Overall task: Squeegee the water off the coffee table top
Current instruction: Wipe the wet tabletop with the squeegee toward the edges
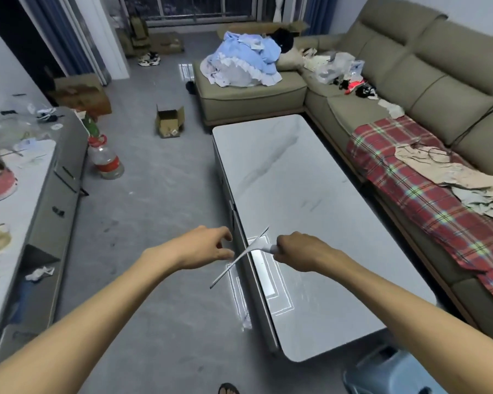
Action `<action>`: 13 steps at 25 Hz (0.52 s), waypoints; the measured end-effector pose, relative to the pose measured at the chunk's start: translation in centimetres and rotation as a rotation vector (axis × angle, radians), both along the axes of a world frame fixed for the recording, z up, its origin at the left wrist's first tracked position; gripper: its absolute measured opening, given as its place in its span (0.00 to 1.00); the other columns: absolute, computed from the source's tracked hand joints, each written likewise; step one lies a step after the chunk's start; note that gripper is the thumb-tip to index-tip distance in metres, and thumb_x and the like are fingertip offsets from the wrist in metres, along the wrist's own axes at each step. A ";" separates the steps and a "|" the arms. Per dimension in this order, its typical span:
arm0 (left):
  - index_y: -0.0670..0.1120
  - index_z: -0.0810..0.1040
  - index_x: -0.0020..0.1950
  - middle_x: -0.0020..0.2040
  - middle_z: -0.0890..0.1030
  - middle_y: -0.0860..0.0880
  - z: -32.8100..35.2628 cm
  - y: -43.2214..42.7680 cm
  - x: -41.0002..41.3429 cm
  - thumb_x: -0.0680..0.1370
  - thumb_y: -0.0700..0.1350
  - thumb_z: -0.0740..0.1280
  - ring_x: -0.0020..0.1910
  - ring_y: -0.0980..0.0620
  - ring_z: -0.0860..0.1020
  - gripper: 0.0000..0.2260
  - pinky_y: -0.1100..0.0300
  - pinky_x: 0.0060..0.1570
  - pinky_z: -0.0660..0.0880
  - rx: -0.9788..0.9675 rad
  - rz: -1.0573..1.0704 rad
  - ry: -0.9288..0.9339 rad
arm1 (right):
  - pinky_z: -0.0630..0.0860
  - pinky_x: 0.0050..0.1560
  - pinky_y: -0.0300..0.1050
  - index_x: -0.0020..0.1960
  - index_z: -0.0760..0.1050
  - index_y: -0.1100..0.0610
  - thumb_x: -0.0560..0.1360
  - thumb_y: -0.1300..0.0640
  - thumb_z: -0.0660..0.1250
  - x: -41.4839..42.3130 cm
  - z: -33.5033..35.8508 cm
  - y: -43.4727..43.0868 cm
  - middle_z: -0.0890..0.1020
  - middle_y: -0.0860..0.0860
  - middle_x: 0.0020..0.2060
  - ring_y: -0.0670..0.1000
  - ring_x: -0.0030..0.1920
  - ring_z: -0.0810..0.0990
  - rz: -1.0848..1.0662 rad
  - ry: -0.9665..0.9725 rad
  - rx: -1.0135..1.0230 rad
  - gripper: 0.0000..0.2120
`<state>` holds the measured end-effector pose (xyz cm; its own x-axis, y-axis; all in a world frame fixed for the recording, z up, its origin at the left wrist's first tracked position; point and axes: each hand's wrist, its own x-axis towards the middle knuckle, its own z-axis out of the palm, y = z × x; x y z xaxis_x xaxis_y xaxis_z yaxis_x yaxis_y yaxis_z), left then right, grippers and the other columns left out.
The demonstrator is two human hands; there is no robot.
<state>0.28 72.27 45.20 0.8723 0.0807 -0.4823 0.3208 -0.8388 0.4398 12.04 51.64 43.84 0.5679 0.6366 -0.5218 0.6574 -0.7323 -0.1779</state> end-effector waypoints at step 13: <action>0.52 0.74 0.50 0.50 0.80 0.50 0.4 27.6 26.2 0.76 0.54 0.64 0.53 0.49 0.74 0.08 0.55 0.48 0.70 0.008 -0.311 -0.019 | 0.68 0.38 0.45 0.51 0.70 0.56 0.80 0.45 0.57 18.4 1.1 21.5 0.75 0.53 0.45 0.53 0.41 0.74 -0.441 0.125 -0.028 0.15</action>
